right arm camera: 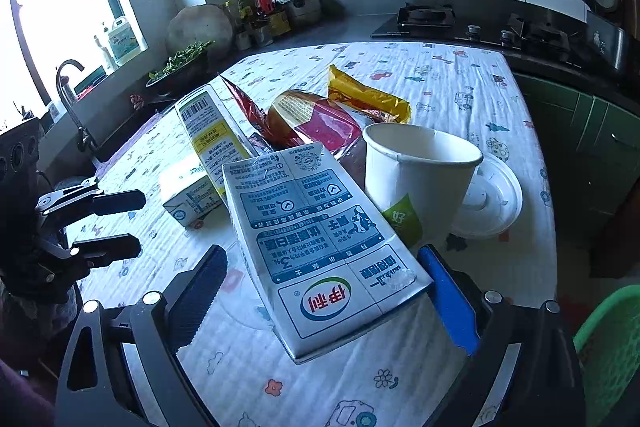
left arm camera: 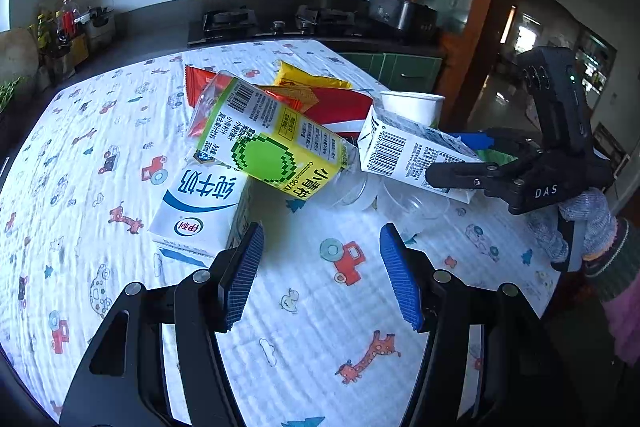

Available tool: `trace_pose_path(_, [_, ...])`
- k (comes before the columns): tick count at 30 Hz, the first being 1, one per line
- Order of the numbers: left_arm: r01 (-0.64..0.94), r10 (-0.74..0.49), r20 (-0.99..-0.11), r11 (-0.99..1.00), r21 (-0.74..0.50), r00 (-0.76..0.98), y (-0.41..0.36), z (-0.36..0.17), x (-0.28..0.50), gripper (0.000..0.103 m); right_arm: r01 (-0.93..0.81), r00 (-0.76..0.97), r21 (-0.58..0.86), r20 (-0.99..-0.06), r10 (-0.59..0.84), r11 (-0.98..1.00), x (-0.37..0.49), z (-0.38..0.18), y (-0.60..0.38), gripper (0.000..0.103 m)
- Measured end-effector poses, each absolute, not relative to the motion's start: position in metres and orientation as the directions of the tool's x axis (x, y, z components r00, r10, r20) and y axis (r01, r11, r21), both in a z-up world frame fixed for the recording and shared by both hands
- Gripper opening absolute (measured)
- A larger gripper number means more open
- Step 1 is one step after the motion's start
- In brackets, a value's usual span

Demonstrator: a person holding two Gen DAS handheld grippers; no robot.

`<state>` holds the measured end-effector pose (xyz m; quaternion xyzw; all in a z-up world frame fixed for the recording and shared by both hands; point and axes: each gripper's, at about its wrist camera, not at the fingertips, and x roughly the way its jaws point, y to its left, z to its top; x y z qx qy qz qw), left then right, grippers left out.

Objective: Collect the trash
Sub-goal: 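Grasp the white milk carton with the right gripper and lift it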

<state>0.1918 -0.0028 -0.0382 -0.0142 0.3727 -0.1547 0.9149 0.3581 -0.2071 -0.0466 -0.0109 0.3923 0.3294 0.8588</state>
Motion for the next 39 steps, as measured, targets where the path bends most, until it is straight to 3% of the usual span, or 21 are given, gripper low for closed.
trace_pose_path(3, [0.282,-0.299,-0.682,0.949,-0.14,0.668,-0.007,-0.041,0.192,0.06,-0.575,0.48,0.234,-0.679,0.555,0.784,0.354,-0.045,-0.205,0.08])
trace_pose_path(17, [0.372,-0.348,-0.689,0.92,-0.121,0.636,-0.041,-0.049,0.192,0.064,-0.541,0.551,0.232,-0.629,0.549,0.809,0.315,-0.026,-0.217,0.068])
trace_pose_path(26, [0.376,-0.351,-0.689,0.919,-0.122,0.634,-0.043,-0.05,0.19,0.065,-0.528,0.532,0.244,-0.651,0.541,0.813,0.3,-0.039,-0.218,0.068])
trace_pose_path(30, [0.374,-0.351,-0.689,0.919,-0.124,0.634,-0.043,-0.05,0.189,0.065,-0.528,0.531,0.235,-0.659,0.533,0.816,0.302,-0.04,-0.215,0.08])
trace_pose_path(39, [0.369,-0.353,-0.695,0.92,-0.135,0.626,-0.038,-0.055,0.189,0.065,-0.546,0.525,0.195,-0.678,0.514,0.815,0.321,-0.034,-0.2,0.081])
